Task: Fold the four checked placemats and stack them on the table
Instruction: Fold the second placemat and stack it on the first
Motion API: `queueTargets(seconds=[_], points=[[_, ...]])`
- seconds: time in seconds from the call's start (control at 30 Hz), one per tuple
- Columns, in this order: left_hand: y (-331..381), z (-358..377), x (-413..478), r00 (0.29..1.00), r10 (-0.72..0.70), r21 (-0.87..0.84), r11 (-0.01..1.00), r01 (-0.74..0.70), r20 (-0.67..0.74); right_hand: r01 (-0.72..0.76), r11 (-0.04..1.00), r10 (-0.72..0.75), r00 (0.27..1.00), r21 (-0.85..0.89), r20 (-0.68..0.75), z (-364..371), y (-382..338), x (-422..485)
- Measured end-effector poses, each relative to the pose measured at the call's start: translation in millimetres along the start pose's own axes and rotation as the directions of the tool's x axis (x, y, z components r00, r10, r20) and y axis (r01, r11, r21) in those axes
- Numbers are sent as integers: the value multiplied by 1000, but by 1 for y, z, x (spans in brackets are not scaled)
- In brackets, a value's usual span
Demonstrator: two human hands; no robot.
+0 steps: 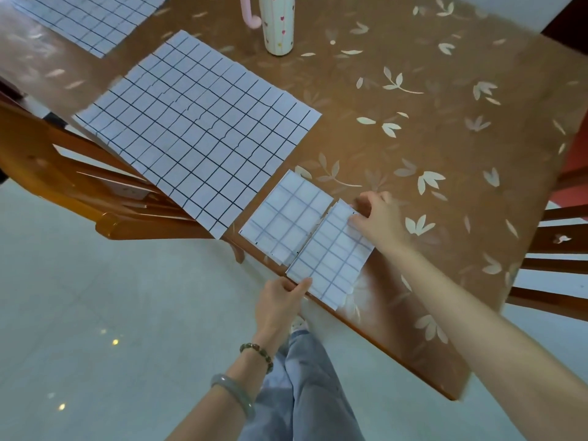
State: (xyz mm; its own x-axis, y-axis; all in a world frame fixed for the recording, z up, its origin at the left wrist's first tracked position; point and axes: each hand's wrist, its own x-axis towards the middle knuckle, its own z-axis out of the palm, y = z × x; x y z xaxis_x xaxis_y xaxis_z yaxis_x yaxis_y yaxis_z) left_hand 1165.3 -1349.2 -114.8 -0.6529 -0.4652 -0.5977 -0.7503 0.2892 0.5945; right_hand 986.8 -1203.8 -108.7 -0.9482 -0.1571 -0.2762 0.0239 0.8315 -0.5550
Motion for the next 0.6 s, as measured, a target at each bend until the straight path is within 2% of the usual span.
queueTargets(seconds=[0.03,0.07,0.1,0.13,0.17,0.2,0.27,0.33,0.5,0.6], points=[[-1,0,1,991,116,97,989,-110,-63,41,998,-45,996,-46,-76,0,0,-7],[-3,-1,2,950,292,189,945,-267,-115,89,991,-103,985,-104,-136,0,1,-16],[-6,0,4,863,487,270,856,-442,-132,134,979,-159,973,-156,-165,3,4,-24],[-9,4,8,755,648,359,731,-580,-101,176,963,-210,965,-202,-159,6,8,-33],[-11,9,13,664,747,457,599,-657,-25,218,946,-252,960,-241,-122,12,14,-41],[-14,17,20,617,784,535,491,-688,73,249,928,-276,959,-276,-62,17,22,-47],[-16,29,27,606,763,627,361,-690,227,265,895,-263,963,-359,55,27,36,-55],[-17,38,32,632,709,670,306,-676,314,260,856,-231,966,-448,120,34,47,-61],[-18,46,35,720,575,713,307,-630,388,242,835,-158,965,-493,207,41,57,-63],[-16,46,32,723,564,728,283,-624,400,242,823,-152,966,-514,210,44,59,-62]])
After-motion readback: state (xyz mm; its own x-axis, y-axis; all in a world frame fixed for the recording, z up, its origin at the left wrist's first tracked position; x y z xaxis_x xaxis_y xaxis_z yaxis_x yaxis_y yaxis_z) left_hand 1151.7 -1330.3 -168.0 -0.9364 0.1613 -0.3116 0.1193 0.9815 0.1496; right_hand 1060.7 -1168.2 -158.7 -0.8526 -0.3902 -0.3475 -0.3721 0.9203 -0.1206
